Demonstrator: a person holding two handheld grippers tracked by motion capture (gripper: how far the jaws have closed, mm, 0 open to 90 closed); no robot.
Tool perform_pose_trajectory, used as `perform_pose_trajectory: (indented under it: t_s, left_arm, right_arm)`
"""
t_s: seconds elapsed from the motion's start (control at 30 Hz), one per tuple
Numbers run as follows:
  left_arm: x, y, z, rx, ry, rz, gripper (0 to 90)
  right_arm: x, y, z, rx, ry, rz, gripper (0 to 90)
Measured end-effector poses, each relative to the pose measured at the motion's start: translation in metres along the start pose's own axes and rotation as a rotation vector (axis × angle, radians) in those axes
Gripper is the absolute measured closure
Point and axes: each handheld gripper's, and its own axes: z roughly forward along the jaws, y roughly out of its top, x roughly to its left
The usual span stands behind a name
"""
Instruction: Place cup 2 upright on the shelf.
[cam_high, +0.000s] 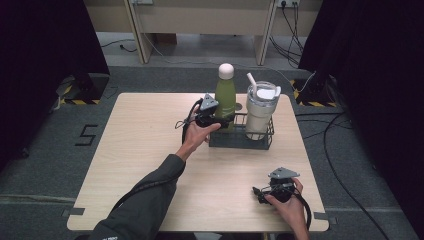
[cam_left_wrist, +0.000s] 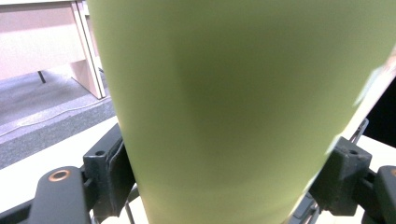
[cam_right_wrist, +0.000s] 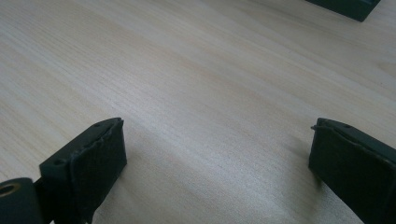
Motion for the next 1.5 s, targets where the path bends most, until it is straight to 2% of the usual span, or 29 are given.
perform_pose_trajectory:
  t_s: [0.57, 0.83, 0.97, 1.1, 1.4, 1.5]
  left_arm:
    - [0.003, -0.018, 0.006, 0.009, -0.001, -0.017, 20.6]
    - [0.0, -0.016, 0.006, 0.03, 0.003, 0.005, 20.4]
    - [-0.001, -0.017, 0.007, 0.024, 0.008, 0.005, 20.1]
    - [-0.003, -0.018, 0.008, 0.024, 0.003, 0.027, 19.8]
    - [-0.002, -0.019, 0.008, 0.016, -0.003, 0.02, 18.9]
    - [-0.002, -0.019, 0.007, 0.006, -0.012, 0.014, 15.3]
  right_arm:
    - [0.0, 0.0, 0.0, 0.0, 0.001, -0.003, 4.4]
    - [0.0, 0.0, 0.0, -0.001, 0.001, -0.005, 4.4]
    - [0.0, 0.0, 0.0, 0.0, 0.001, -0.005, 4.4]
    - [0.0, 0.0, 0.0, 0.0, 0.001, -0.004, 4.4]
    - [0.0, 0.0, 0.0, -0.001, 0.001, -0.004, 4.4]
    - [0.0, 0.0, 0.0, 0.0, 0.001, -0.005, 4.4]
